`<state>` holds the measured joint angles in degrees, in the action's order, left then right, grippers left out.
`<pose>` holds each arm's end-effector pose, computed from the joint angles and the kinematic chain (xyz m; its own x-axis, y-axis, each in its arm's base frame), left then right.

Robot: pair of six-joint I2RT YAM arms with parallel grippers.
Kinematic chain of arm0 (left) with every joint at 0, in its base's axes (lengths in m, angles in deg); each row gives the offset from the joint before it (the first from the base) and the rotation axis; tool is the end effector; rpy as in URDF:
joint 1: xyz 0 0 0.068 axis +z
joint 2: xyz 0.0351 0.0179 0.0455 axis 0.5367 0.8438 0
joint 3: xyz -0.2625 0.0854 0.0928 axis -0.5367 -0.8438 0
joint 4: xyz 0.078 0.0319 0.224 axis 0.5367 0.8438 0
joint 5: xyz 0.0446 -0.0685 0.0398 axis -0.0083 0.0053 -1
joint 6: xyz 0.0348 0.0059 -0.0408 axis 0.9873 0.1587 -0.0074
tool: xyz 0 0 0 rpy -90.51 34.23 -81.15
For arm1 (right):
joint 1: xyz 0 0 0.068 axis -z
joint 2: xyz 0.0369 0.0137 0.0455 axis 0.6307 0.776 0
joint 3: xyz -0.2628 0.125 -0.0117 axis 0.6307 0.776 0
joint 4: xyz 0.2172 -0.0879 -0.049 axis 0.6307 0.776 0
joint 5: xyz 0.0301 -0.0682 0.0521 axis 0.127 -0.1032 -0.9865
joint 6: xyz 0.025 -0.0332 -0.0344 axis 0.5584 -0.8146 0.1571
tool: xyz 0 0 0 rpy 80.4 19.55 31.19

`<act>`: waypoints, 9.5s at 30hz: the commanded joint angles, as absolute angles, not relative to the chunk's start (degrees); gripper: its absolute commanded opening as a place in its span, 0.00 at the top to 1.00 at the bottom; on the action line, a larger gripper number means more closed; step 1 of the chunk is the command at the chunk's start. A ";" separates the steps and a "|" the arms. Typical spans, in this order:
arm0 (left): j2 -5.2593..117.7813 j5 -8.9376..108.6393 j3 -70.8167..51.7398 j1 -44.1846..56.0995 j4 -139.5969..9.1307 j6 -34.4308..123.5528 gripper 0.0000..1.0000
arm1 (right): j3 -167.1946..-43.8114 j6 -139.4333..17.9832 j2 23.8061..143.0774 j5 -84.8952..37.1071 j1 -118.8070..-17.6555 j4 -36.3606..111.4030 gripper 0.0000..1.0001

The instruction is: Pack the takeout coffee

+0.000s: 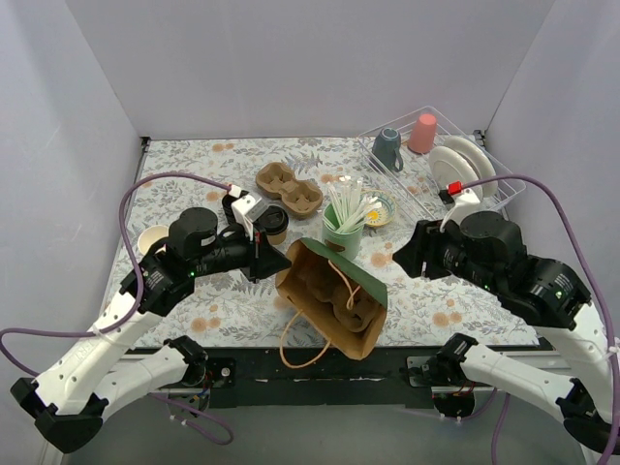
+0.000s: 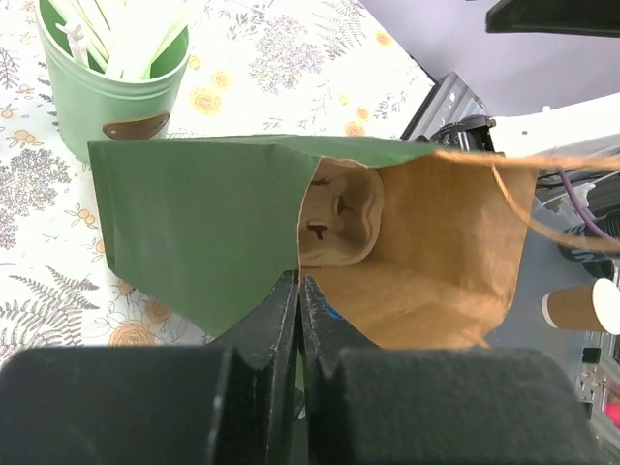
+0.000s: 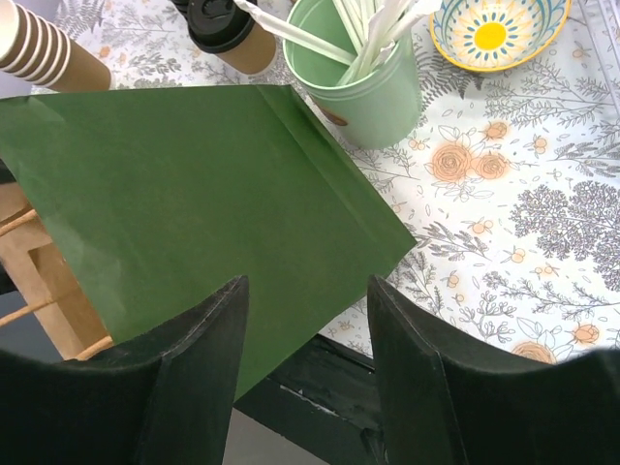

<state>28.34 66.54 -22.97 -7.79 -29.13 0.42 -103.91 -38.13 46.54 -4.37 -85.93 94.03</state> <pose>0.0912 -0.0967 0.3830 -0.8956 -0.2235 -0.3847 0.2533 0.4546 -0.8539 0.0572 0.0502 0.4231 -0.5617 0.1035 -0.8209 -0.3588 0.8635 0.3544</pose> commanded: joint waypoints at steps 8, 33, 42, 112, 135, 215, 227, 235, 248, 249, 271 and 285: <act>28.32 64.36 -23.00 -7.88 -28.15 -8.44 0.95 | -109.57 -37.57 50.52 -2.89 -85.77 95.37 0.42; 36.05 62.68 -15.53 -7.88 -21.64 -11.27 1.00 | -118.73 -22.10 59.93 -10.45 -85.77 111.81 0.50; 36.23 63.47 -16.93 -7.88 -24.02 -12.41 1.00 | -112.84 -20.70 63.00 -8.70 -85.77 111.81 0.53; 53.16 55.58 10.54 -4.28 -12.17 -13.83 1.00 | -135.12 -32.63 71.24 -12.57 -83.67 95.27 0.99; 45.38 57.41 -0.64 -3.67 -10.12 -12.06 1.00 | -118.93 -34.15 61.10 -15.46 -83.58 101.45 0.99; 39.55 44.37 -3.14 -3.67 -18.13 2.16 0.05 | -102.46 -43.30 45.78 -12.93 -83.66 94.05 0.50; 51.42 50.29 6.97 -3.67 -24.54 11.49 0.10 | -113.97 -23.87 53.94 -1.94 -83.66 102.74 0.46; 56.26 47.75 9.08 -3.58 -29.46 8.34 0.11 | -119.26 -6.59 57.91 -4.47 -83.66 111.90 0.49; 58.54 39.57 14.08 -3.05 -21.93 1.66 0.10 | -115.39 -3.81 58.35 -0.70 -83.58 101.37 0.47; 59.51 39.66 15.40 -2.96 -18.78 0.87 0.10 | -114.52 -5.12 58.00 -0.61 -83.66 97.87 0.47; 50.20 38.16 10.22 -2.96 -8.38 -13.31 0.05 | -107.13 -4.98 54.93 -4.82 -83.66 97.13 0.48; 50.73 44.40 15.50 -2.96 -5.21 -6.88 0.05 | -112.31 5.94 58.26 -5.10 -83.75 110.40 0.45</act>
<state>51.97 42.34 12.57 -3.22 -6.09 -10.18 -110.60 2.76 58.09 -5.14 -83.53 106.18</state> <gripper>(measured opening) 0.949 0.548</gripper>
